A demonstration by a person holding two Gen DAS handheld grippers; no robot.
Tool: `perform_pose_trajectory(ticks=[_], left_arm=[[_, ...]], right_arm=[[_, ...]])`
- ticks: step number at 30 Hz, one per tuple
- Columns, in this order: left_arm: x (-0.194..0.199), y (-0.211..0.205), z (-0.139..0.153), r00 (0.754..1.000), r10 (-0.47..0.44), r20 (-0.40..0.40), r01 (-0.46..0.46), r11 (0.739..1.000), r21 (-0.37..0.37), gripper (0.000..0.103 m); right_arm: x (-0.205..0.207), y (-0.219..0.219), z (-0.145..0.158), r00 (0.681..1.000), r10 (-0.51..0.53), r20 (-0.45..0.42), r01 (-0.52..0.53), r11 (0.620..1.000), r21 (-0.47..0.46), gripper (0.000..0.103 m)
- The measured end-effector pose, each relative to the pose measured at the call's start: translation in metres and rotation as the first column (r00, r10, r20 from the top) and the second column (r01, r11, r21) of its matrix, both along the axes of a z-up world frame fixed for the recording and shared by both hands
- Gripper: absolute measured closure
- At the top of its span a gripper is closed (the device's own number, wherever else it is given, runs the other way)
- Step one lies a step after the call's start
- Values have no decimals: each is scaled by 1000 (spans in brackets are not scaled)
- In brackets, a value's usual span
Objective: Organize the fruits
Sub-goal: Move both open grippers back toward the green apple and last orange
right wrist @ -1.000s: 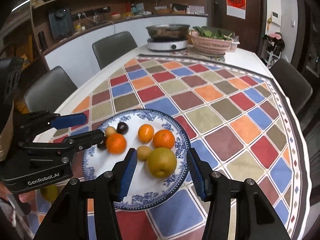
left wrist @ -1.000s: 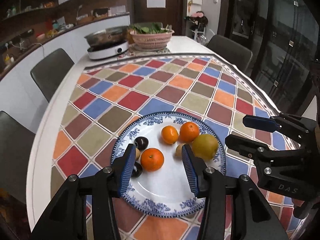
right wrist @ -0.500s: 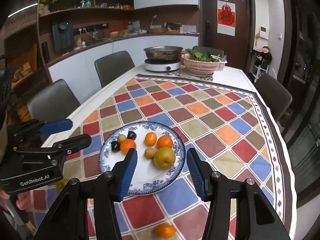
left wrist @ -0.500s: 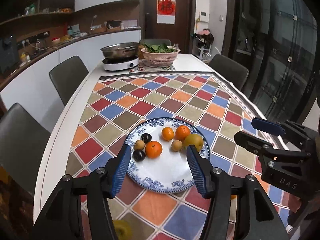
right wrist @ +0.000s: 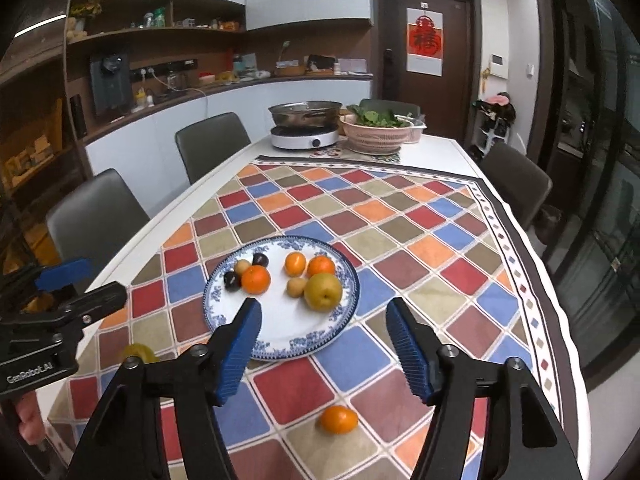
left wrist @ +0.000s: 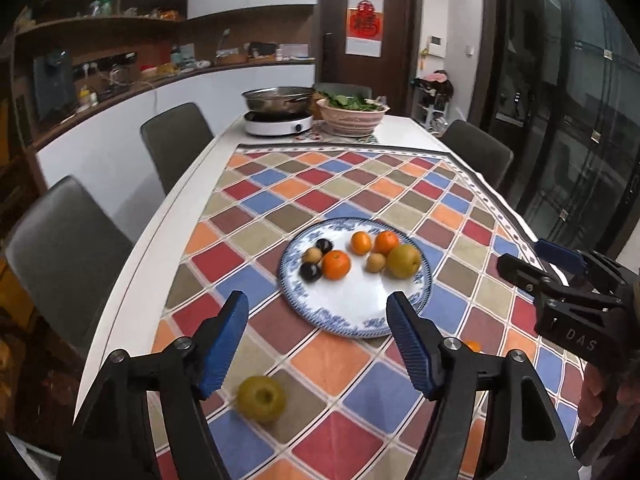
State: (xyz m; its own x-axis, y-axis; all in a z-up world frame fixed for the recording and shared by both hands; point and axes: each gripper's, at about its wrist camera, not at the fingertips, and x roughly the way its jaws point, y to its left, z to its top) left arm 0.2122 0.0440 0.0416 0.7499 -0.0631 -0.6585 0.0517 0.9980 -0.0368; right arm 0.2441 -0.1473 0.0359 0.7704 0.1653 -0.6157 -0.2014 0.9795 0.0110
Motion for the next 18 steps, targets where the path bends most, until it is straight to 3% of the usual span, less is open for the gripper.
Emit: perform_pose_trajectory(ticks=[3,6,11,18], left_arm=[[-6,11,-2,999,46,-13,-46,999,-6,30],[-12,21,-7,996,82,-20,-82,997,-14,20],[-17,32,-25,991,127,-52,-127,992,-2,19],[-18,36,-61,980,146,-134,-146,989,4,19]], right_arm=[[-5,2,0,999,-33,-7,33,999,-7,37],[-10,5,0,997,-76,2,76,997,-17,35],[-13,7,-14,988,-155,-1,155,987,-34,31],[-12,2,-49,973,-211,-90,210,977,-21,31]])
